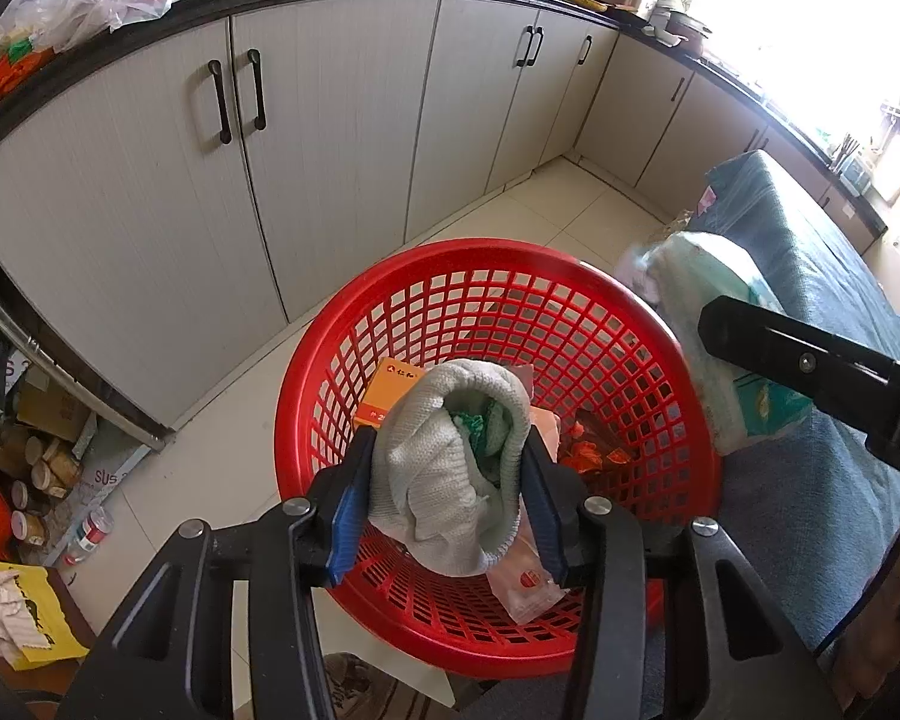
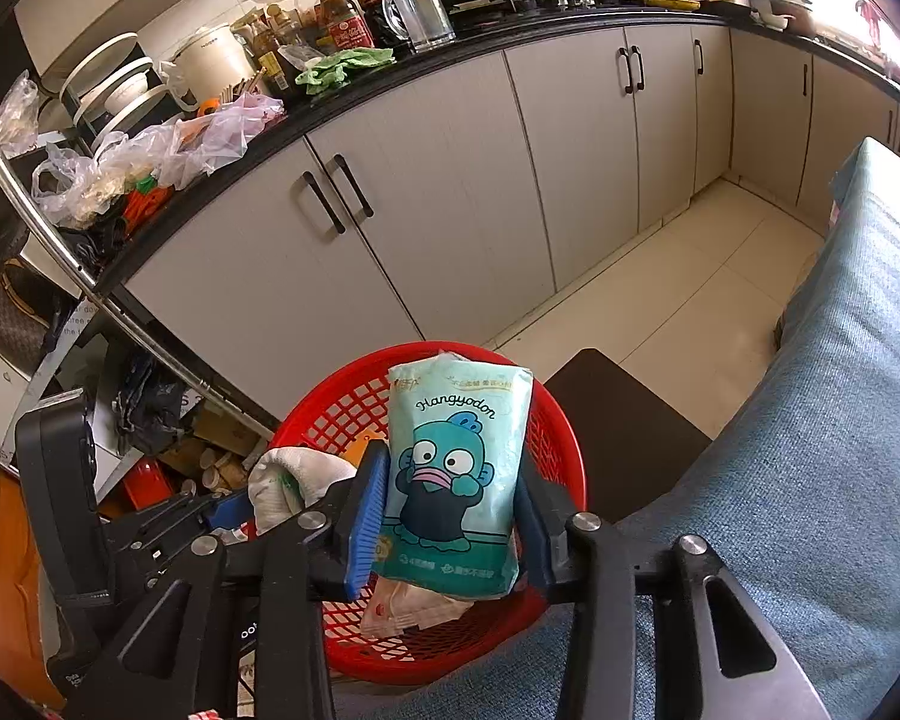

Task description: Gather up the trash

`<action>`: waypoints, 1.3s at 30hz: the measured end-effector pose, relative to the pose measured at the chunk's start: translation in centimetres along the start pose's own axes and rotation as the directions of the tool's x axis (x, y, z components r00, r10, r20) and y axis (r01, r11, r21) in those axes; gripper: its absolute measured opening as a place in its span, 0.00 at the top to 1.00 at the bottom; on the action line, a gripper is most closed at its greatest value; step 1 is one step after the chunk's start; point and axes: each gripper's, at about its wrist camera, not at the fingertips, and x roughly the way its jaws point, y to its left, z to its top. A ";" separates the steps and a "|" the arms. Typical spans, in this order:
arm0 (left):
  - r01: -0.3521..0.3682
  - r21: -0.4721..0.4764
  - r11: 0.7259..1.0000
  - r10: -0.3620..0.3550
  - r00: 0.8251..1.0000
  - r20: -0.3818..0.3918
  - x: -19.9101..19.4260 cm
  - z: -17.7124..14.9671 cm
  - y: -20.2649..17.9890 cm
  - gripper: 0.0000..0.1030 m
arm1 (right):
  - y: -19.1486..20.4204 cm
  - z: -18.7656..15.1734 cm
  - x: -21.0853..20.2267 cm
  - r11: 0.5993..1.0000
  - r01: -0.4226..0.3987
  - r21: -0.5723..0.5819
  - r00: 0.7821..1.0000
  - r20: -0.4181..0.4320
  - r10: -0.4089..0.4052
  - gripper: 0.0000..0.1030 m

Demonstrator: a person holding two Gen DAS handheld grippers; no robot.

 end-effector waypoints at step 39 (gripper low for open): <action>-0.201 0.038 0.979 0.161 0.875 0.457 -14.5 -2.4 -3.8 0.08 | -1.6 -5.7 -10.9 0.993 0.005 0.119 0.982 0.188 -0.028 0.30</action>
